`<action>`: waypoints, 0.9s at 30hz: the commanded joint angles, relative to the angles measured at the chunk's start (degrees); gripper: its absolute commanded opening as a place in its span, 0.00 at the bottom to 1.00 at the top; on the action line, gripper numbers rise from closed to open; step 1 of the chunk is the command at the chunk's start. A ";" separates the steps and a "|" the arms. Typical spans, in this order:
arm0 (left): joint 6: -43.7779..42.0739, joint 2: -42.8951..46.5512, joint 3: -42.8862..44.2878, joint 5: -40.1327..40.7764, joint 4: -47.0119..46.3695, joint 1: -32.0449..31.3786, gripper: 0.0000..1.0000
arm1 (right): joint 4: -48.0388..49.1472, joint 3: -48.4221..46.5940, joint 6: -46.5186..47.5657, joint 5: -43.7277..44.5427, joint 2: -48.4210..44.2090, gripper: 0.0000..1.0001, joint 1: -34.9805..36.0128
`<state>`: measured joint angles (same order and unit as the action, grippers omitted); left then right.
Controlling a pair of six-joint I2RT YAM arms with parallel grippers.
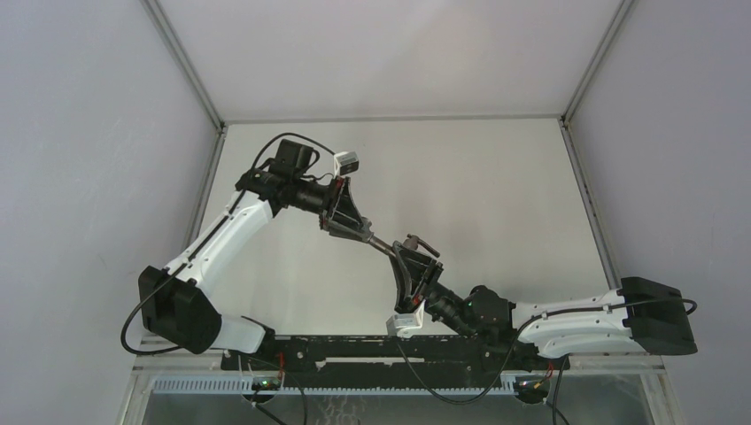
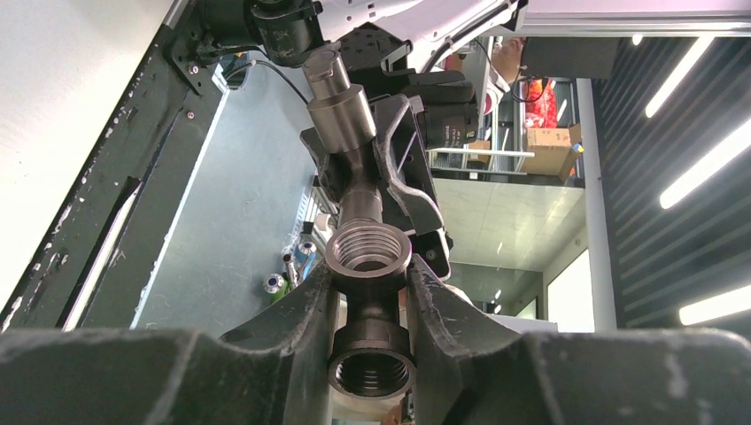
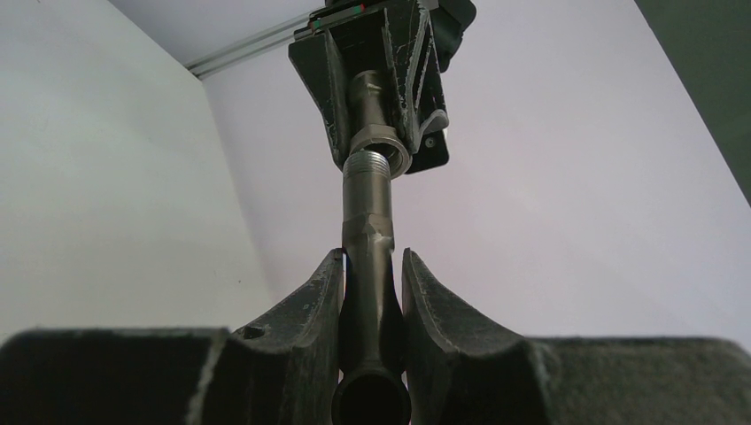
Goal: Install the water faucets
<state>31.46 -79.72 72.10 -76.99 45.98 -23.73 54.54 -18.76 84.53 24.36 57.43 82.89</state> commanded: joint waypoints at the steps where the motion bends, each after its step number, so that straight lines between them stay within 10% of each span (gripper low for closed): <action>1: -1.80 0.21 1.13 0.43 1.97 -1.76 0.00 | 5.30 -2.41 0.54 -1.77 -1.35 0.00 -0.39; 27: -4.83 -0.89 2.26 2.20 6.12 -1.96 0.00 | 5.35 -4.31 1.18 -1.99 -0.01 0.00 0.84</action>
<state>28.38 -80.53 72.12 -75.18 50.50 -23.70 52.51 -18.76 84.55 24.60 57.23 83.64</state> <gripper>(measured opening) 0.344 0.335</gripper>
